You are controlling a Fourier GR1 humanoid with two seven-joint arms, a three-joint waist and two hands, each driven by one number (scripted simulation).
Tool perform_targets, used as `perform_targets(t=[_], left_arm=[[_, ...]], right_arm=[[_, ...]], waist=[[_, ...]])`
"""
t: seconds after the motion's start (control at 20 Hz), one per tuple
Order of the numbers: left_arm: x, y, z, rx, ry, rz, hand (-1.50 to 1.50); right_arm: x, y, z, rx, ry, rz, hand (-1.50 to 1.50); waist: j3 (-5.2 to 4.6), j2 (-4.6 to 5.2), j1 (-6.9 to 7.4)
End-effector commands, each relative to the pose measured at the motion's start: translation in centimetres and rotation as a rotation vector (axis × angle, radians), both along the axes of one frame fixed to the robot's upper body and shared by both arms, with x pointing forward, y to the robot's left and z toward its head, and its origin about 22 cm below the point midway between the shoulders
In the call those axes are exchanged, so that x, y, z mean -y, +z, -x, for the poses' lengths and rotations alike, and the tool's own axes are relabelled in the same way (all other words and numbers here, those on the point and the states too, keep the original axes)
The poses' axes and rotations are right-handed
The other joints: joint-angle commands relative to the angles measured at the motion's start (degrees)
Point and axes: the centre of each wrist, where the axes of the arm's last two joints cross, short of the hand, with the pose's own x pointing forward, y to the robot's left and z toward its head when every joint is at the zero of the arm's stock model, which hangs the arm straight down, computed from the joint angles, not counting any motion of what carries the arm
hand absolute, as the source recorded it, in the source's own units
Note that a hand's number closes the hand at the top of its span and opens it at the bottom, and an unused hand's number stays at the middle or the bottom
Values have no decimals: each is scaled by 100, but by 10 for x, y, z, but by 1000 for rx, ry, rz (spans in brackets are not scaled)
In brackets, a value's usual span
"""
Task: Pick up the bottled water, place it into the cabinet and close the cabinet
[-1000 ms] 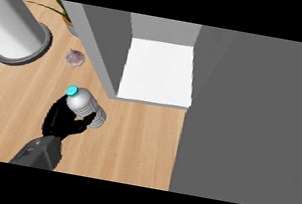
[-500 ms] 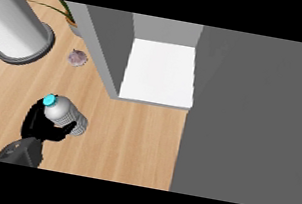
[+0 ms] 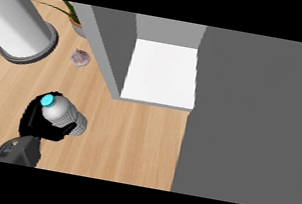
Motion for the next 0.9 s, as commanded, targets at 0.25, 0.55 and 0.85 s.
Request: perform_targets(t=[0.25, 0.55, 0.85], left_arm=[[58, 45, -30, 65, -118, 6, 150], [109, 88, -38, 72, -135, -21, 150], [163, 111, -34, 95, -117, -46, 150]], right_arm=[[-26, 34, 3, 69, 34, -16, -150], [-25, 28, 8, 58, 36, -37, -150], [-19, 29, -1, 59, 63, -24, -150]], waist=[[5, -15, 71], [4, -25, 30], [-2, 4, -32]])
